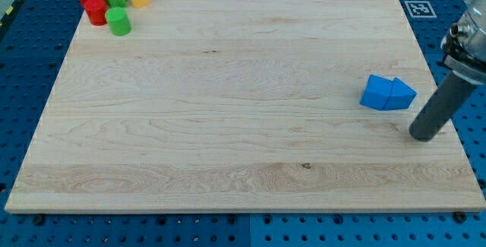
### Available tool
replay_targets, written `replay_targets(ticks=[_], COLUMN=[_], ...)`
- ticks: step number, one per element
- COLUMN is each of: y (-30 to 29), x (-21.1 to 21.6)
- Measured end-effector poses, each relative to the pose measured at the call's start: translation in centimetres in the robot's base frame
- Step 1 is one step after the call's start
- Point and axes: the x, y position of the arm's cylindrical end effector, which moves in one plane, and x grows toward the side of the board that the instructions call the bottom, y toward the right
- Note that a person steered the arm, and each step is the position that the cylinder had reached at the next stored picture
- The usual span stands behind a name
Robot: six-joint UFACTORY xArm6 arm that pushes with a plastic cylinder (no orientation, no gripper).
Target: Slide the blue cube towards center top
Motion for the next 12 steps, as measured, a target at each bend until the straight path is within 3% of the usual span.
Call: replay_targets(ticks=[1,5,6,8,10,12], y=[-1.8,-19.3,-19.5,-12.3,-5.4,0.8], x=[-2.7,-10.5,-8.6,-1.3,-1.0,-3.4])
